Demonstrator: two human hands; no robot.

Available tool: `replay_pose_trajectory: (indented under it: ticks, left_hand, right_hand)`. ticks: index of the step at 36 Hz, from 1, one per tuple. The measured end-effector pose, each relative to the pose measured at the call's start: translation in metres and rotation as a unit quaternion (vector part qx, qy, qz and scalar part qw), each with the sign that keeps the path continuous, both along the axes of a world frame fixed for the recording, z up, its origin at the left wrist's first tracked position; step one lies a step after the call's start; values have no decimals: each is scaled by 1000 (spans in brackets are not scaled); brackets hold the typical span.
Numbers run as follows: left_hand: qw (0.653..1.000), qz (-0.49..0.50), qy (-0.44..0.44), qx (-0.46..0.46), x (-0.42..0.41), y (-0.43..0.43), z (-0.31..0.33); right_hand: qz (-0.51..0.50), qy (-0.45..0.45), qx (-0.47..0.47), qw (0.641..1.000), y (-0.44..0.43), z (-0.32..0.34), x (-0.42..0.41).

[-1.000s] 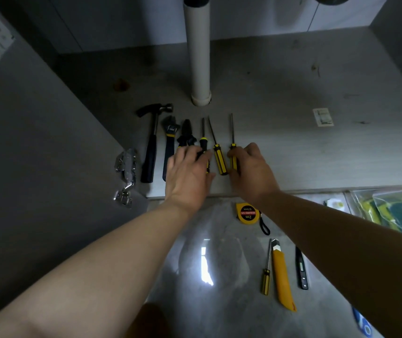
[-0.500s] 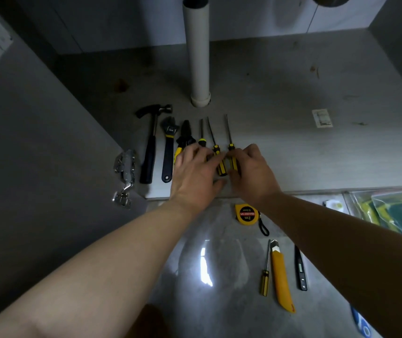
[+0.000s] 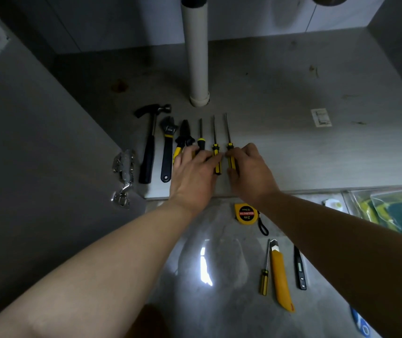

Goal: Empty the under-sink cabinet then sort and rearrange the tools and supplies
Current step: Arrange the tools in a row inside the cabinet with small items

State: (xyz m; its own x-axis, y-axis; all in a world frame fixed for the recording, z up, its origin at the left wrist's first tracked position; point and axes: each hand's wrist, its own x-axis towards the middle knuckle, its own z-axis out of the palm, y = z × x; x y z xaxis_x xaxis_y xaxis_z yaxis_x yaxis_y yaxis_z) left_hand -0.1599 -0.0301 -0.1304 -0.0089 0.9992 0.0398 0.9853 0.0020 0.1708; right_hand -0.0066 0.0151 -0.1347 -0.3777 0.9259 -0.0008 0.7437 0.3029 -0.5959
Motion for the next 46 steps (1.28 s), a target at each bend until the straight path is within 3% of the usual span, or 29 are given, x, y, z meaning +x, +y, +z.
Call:
replay_pose_trajectory:
  ticks: [5, 8, 11, 13, 16, 19, 21, 24, 27, 33, 36, 40, 46]
  left_hand:
    - [1000, 0, -10, 3, 1, -3, 2]
    - [998, -10, -18, 59, 7, -9, 8]
    - [990, -82, -18, 116, 19, -22, 9]
    - [981, -160, -8, 107, 30, -35, 3]
    - [962, -273, 7, 22, 46, -59, -14]
    - [929, -321, -40, -177, 60, -81, -33]
    - [901, -309, -71, -297, 70, -92, -44]
    - [863, -299, -84, -398, 85, -105, -58]
    - [850, -296, -81, -429, 99, -113, -68]
    - [877, -255, -87, -397, 115, -120, -74]
    - [884, -235, -85, -394, 112, -121, -75]
    - [888, -223, -120, -383, 98, -120, -74]
    - [887, -254, -164, -348, 84, -103, -46]
  right_hand:
    - [11, 0, 2, 1000, -2, 2, 6]
    - [37, -11, 31, 999, -7, 8, 19]
    - [95, -26, 45, 994, -18, 13, 42]
    - [148, -56, 39, 987, -30, 13, 61]
    - [226, -165, -43, 959, -51, 3, 87]
    - [233, -345, -199, 887, -70, -14, 103]
    - [200, -379, -277, 860, -83, -27, 112]
    - [117, -361, -390, 839, -102, -44, 120]
    - [46, -348, -430, 832, -114, -57, 119]
    - [-52, -305, -483, 819, -118, -73, 115]
    - [-90, -289, -527, 794, -109, -73, 111]
    - [-61, -305, -589, 746, -84, -49, 109]
    - [72, -279, -626, 725, -33, 30, 109]
